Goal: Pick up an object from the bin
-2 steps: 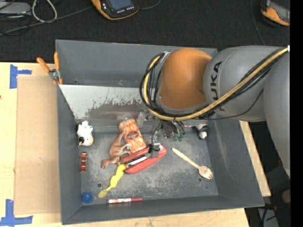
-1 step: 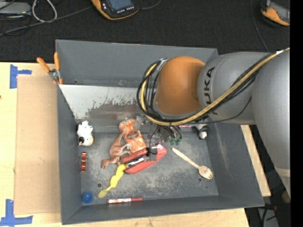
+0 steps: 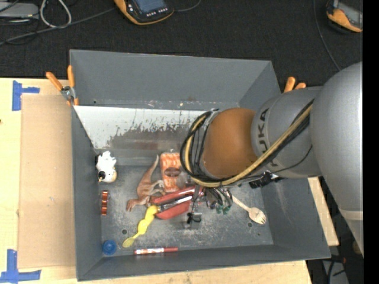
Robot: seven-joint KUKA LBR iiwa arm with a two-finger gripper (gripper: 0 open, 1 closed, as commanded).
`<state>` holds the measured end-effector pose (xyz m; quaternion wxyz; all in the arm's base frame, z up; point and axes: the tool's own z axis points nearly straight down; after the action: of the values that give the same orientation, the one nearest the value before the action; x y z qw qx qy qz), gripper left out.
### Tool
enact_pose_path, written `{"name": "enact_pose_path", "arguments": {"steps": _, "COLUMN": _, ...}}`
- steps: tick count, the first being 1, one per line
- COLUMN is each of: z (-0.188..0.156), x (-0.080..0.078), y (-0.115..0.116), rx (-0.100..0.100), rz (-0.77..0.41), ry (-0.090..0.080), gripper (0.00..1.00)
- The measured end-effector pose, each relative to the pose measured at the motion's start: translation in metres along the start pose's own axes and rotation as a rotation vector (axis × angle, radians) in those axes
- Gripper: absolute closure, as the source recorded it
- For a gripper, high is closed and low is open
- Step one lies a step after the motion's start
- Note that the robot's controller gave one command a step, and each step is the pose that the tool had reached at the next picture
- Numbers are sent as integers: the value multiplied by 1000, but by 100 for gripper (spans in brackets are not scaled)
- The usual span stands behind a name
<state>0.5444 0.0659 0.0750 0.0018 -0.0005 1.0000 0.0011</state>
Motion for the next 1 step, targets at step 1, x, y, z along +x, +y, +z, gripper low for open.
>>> {"name": "enact_pose_path", "arguments": {"steps": 1, "z": 7, "x": -13, "y": 0, "rx": -2, "rz": -1, "ry": -9, "gripper": 100}}
